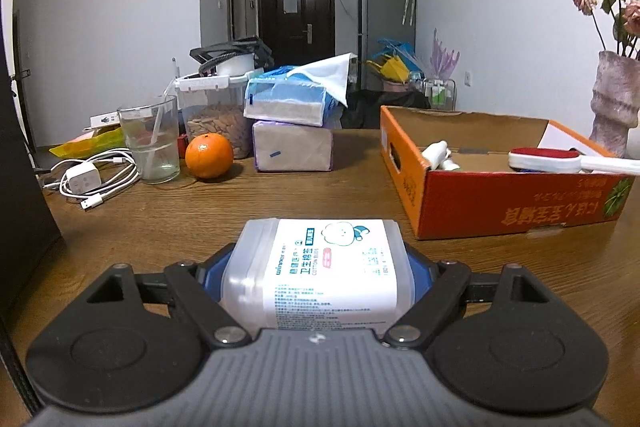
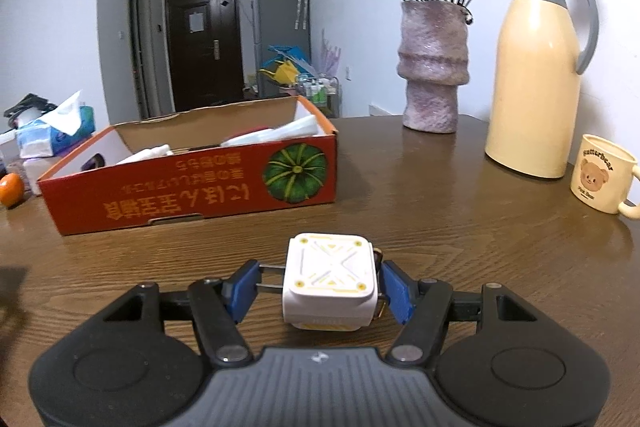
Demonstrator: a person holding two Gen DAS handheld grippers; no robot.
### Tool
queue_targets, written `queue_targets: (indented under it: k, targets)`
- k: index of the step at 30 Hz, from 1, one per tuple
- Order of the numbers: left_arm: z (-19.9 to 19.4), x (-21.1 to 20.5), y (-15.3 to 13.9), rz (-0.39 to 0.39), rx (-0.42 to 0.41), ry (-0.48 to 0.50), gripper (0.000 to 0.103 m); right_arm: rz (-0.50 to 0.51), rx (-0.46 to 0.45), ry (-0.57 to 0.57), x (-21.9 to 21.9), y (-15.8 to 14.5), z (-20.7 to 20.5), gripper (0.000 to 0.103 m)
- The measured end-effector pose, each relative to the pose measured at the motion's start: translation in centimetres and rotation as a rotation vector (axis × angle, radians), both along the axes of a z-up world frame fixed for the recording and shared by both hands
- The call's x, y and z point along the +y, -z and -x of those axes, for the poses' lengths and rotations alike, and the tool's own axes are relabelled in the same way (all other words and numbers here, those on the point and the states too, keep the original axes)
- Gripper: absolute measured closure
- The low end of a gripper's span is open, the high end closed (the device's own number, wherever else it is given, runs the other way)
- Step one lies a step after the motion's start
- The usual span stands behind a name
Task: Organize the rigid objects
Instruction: 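Carry the white container and white plug over the cardboard box with both tools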
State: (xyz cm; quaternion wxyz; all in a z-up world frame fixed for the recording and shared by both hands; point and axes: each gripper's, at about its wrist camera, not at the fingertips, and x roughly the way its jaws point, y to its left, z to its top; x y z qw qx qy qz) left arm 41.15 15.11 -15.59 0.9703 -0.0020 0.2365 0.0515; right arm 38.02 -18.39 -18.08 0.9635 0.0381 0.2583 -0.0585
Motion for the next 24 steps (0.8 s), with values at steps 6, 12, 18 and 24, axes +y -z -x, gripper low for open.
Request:
queue_targets:
  k: [6, 12, 18, 24]
  targets:
    - [1.4, -1.5, -0.5, 0.021, -0.015, -0.009, 0.020, -0.004, -0.014, -0.035, 0.8, -0.2, 0.7, 0.038]
    - [2.9, -3.3, -1.3, 0.047, -0.047, -0.008, 0.020, -0.010, -0.029, -0.075, 1.7, -0.5, 1.3, 0.038]
    - [3.4, -5.6, -1.9, 0.066, -0.058, -0.002, 0.020, -0.011, -0.060, -0.108, 2.5, -0.8, 1.9, 0.038]
    - [3.2, -7.9, -2.6, 0.083, -0.075, 0.006, 0.020, -0.015, -0.103, -0.127, 3.1, -1.2, 2.2, 0.038]
